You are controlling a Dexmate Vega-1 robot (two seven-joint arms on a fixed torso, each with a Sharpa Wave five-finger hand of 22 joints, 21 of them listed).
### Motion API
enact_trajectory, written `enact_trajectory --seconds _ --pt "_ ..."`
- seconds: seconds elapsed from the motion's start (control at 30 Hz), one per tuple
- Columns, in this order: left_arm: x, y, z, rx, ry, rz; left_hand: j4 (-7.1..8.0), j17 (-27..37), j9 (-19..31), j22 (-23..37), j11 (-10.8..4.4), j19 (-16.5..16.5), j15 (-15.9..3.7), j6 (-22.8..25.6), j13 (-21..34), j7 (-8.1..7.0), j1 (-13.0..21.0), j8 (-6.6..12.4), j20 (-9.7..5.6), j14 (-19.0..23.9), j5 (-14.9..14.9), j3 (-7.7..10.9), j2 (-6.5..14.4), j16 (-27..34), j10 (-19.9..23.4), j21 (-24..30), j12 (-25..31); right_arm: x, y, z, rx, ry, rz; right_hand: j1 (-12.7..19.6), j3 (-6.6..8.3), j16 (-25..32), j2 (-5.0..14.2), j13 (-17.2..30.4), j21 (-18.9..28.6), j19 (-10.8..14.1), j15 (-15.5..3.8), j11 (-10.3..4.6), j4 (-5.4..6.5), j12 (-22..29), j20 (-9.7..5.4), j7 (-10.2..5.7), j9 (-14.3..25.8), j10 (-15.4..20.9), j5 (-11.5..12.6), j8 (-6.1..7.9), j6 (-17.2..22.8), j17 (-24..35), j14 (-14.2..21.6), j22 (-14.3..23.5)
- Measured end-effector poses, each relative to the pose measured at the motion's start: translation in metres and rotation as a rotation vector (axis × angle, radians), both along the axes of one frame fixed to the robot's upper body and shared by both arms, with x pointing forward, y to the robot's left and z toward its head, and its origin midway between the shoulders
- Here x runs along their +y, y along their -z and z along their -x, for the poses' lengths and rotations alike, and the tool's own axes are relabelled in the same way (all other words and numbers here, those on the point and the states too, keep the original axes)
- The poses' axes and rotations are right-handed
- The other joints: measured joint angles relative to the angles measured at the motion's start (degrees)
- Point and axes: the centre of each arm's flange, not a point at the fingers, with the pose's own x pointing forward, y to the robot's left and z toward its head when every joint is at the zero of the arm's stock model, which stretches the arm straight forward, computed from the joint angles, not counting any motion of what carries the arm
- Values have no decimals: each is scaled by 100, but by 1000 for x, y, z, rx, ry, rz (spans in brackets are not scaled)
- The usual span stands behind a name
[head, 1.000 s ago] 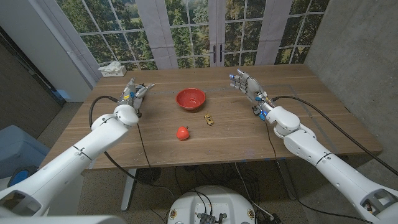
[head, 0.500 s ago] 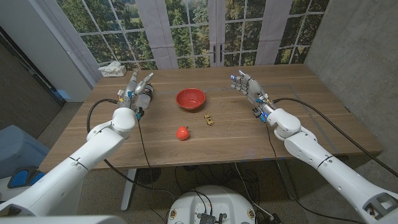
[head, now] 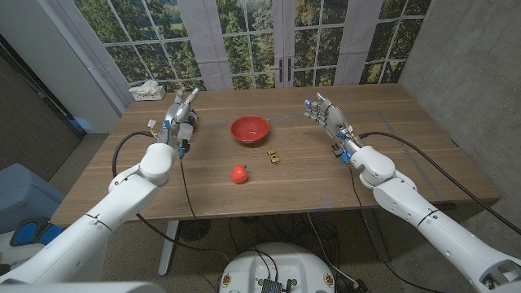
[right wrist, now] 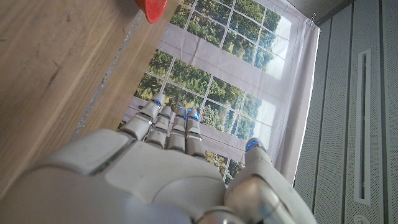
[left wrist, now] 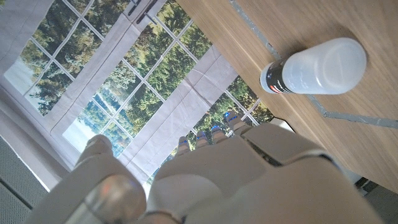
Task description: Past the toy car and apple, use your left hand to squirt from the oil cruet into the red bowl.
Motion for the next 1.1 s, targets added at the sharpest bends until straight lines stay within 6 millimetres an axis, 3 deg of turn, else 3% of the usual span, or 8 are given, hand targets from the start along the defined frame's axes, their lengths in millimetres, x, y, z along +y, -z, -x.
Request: enact_trajectory --seconds 0.1,0.2,0.3,0.4,0.5,0.67,0.77,1.1 --pt "0 1 2 -13 28 6 39 -27 0 0 0 -2 0 98 0 70 -87 23 -142 0 28 -5 47 2 0 -80 1 -1 2 3 -9 13 -13 0 -15 -13 0 0 -44 -106 21 -31 16 -26 -60 -21 0 -30 0 0 -21 -25 -40 0" --pt "1 2 3 -22 52 12 111 -27 0 0 0 7 0 231 0 78 -215 23 -151 0 72 22 177 3 0 -129 1 -2 3 5 -21 29 -27 -60 -47 -46 -60 0 -84 -248 21 -62 1 -26 -17 -44 0 -61 0 0 -44 -29 -44 0" --pt "-1 0 4 -34 85 11 352 -26 0 0 0 7 1 385 0 134 -381 23 -151 0 162 197 525 2 0 -219 1 -2 6 7 -20 32 -38 -60 -47 -46 -60 0 -106 -307 22 -62 1 -26 4 -52 0 -61 15 0 -51 -29 -101 0" --pt "-1 0 5 -45 111 12 660 -26 0 0 2 7 1 579 0 288 -423 -2 -151 0 294 556 567 2 1 -262 1 -3 7 9 -31 46 -54 -60 -47 -46 -60 0 -106 -327 1 -62 1 -26 24 -52 0 -61 23 0 -51 -35 -122 0" --pt "2 2 1 -51 128 18 798 -50 1 -29 32 229 -36 751 -26 440 -423 -20 -221 66 451 1215 568 2 181 -317 1 -5 8 12 -47 65 -80 -60 -47 -69 -60 0 -106 -349 -19 -33 1 -26 2 -77 1 -90 23 0 -77 -55 -142 0" --pt "-4 -4 5 -84 200 8 743 -53 1 -29 93 745 -27 955 -26 564 -250 -23 -212 300 460 2050 595 3 402 -327 1 -6 15 13 -42 73 -104 -60 -70 -100 -60 -31 -128 -517 -81 -30 -23 -26 -164 -83 1 -92 23 0 -82 -79 -203 0" --pt "0 -1 -6 -77 227 22 659 -53 1 -29 70 976 -34 1052 -26 615 -123 -23 -208 457 336 2377 664 3 526 -352 1 -11 13 17 -75 109 -142 -60 -70 -122 -60 -31 -128 -640 -122 -30 -23 -26 -200 -82 1 -92 23 0 -82 -97 -244 0" --pt "-3 4 -23 -68 460 68 614 -52 1 -29 32 1137 -38 1010 -25 662 -22 -89 -193 554 179 2642 710 3 501 -415 -46 -24 21 20 -106 176 -218 -60 -70 -143 -60 -31 -128 -706 -152 -34 -57 -25 -211 -82 1 -96 46 26 -82 -135 -275 0"
